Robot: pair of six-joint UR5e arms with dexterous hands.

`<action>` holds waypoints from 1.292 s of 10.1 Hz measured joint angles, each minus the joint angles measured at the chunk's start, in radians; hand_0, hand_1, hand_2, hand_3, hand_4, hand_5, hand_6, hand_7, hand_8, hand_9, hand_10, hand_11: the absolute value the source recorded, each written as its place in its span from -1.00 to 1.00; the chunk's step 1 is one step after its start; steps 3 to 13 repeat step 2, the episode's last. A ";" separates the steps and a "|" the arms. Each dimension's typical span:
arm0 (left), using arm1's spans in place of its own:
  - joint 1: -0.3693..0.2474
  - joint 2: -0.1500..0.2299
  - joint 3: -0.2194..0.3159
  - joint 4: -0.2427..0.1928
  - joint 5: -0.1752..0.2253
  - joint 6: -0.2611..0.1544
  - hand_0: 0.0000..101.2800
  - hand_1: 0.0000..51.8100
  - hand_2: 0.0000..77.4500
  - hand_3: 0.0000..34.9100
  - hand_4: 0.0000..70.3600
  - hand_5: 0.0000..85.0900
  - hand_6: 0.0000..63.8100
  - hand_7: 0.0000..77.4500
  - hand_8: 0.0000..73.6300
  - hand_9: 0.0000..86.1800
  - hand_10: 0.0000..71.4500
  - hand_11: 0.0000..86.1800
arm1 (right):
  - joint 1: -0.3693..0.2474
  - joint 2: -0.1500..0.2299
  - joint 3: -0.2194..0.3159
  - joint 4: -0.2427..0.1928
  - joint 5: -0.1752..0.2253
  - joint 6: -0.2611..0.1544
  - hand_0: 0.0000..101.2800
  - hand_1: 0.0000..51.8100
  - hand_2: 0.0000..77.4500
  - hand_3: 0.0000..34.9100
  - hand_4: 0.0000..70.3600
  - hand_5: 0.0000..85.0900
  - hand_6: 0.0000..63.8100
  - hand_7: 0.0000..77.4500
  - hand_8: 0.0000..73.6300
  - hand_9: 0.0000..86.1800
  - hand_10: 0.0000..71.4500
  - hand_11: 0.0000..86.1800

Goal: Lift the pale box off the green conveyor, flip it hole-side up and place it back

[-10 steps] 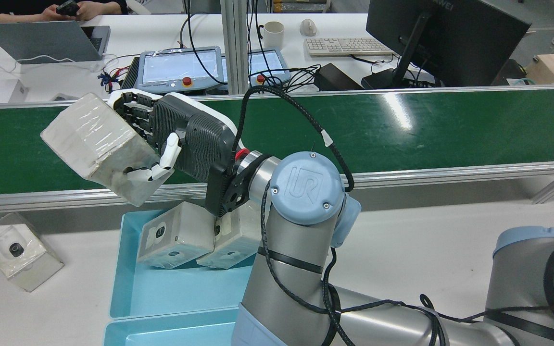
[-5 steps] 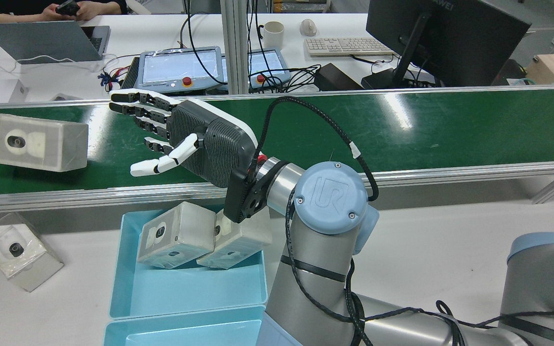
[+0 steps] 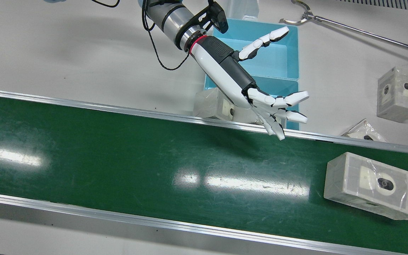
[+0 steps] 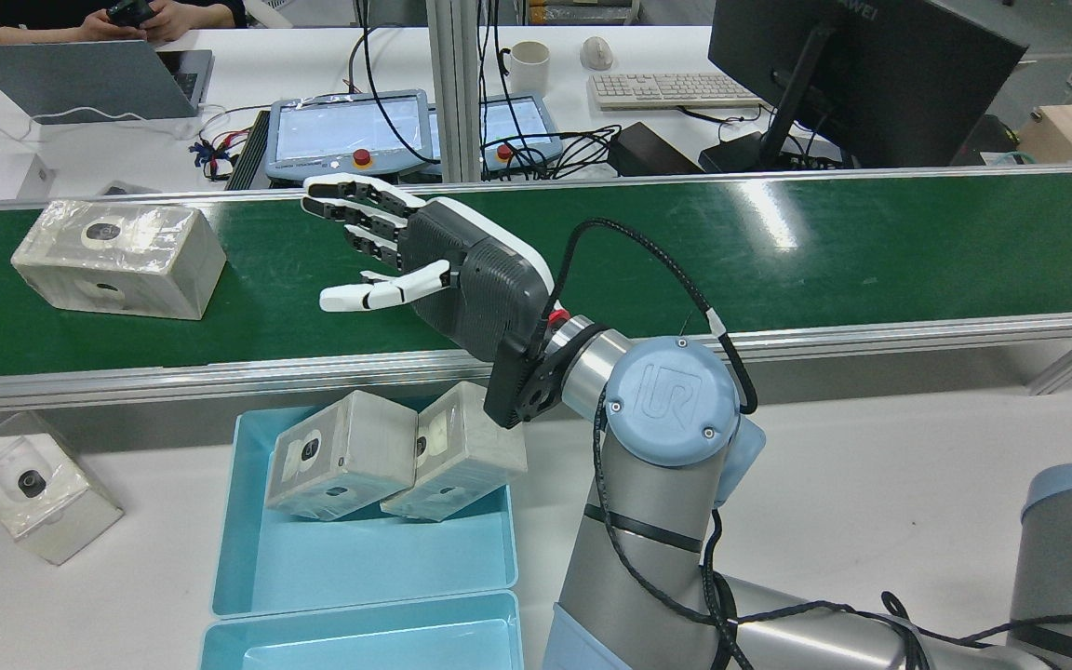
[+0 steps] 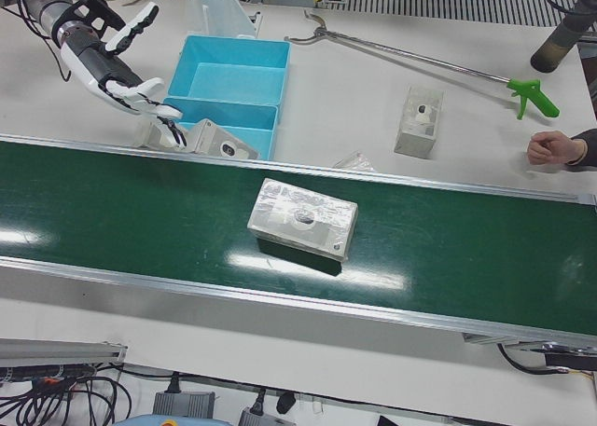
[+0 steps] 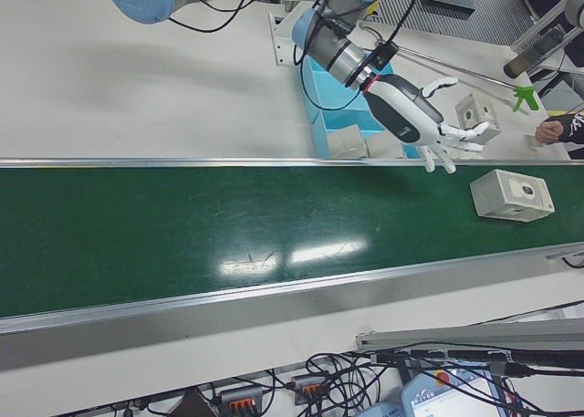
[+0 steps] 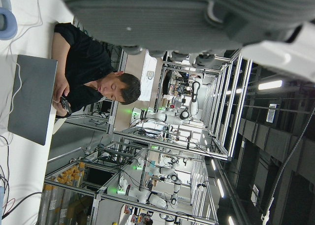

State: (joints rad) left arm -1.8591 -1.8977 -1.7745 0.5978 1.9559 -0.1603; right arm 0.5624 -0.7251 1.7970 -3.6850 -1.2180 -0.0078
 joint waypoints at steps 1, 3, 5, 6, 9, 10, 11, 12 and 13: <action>0.000 0.000 0.000 0.000 0.000 0.000 -1.00 -1.00 -0.99 -1.00 -1.00 -0.97 -0.98 -0.99 -0.99 -0.99 -0.98 -0.99 | 0.011 -0.037 -0.001 0.000 0.040 -0.011 0.06 -0.05 -0.49 0.55 -0.53 -0.33 -0.83 -0.77 -1.00 -0.97 -1.00 -0.99; 0.000 0.000 0.000 0.000 0.000 0.000 -1.00 -1.00 -0.97 -1.00 -1.00 -0.97 -0.98 -1.00 -0.99 -0.99 -0.98 -0.99 | 0.033 -0.070 0.000 0.000 0.070 -0.023 0.06 -0.05 -0.49 0.55 -0.53 -0.33 -0.83 -0.77 -1.00 -0.97 -1.00 -0.99; 0.000 0.000 0.000 0.000 0.000 0.000 -1.00 -1.00 -0.97 -1.00 -1.00 -0.97 -0.98 -1.00 -0.99 -0.99 -0.98 -0.99 | 0.033 -0.070 0.000 0.000 0.070 -0.023 0.06 -0.05 -0.49 0.55 -0.53 -0.33 -0.83 -0.77 -1.00 -0.97 -1.00 -0.99; 0.000 0.000 0.000 0.000 0.000 0.000 -1.00 -1.00 -0.97 -1.00 -1.00 -0.97 -0.98 -1.00 -0.99 -0.99 -0.98 -0.99 | 0.033 -0.070 0.000 0.000 0.070 -0.023 0.06 -0.05 -0.49 0.55 -0.53 -0.33 -0.83 -0.77 -1.00 -0.97 -1.00 -0.99; 0.000 0.000 0.000 0.000 0.000 0.000 -1.00 -1.00 -0.97 -1.00 -1.00 -0.97 -0.98 -1.00 -0.99 -0.99 -0.98 -0.99 | 0.033 -0.070 0.000 0.000 0.070 -0.023 0.06 -0.05 -0.49 0.55 -0.53 -0.33 -0.83 -0.77 -1.00 -0.97 -1.00 -0.99; 0.000 0.000 0.000 0.000 0.000 0.000 -1.00 -1.00 -0.97 -1.00 -1.00 -0.97 -0.98 -1.00 -0.99 -0.99 -0.98 -0.99 | 0.033 -0.070 0.000 0.000 0.070 -0.023 0.06 -0.05 -0.49 0.55 -0.53 -0.33 -0.83 -0.77 -1.00 -0.97 -1.00 -0.99; 0.000 0.000 0.000 0.000 0.000 0.000 -1.00 -1.00 -0.97 -1.00 -1.00 -0.97 -0.98 -1.00 -0.99 -0.99 -0.98 -0.99 | 0.033 -0.070 0.000 0.000 0.070 -0.023 0.06 -0.05 -0.49 0.55 -0.53 -0.33 -0.83 -0.77 -1.00 -0.97 -1.00 -0.99; 0.000 0.000 0.000 0.000 0.000 0.000 -1.00 -1.00 -0.97 -1.00 -1.00 -0.97 -0.98 -1.00 -0.99 -0.99 -0.98 -0.99 | 0.033 -0.070 0.000 0.000 0.070 -0.023 0.06 -0.05 -0.49 0.55 -0.53 -0.33 -0.83 -0.77 -1.00 -0.97 -1.00 -0.99; 0.000 0.000 0.000 0.000 0.000 0.000 -1.00 -1.00 -0.97 -1.00 -1.00 -0.97 -0.98 -1.00 -0.99 -0.99 -0.98 -0.99 | 0.033 -0.070 0.000 0.000 0.070 -0.023 0.06 -0.05 -0.49 0.55 -0.53 -0.33 -0.83 -0.77 -1.00 -0.97 -1.00 -0.99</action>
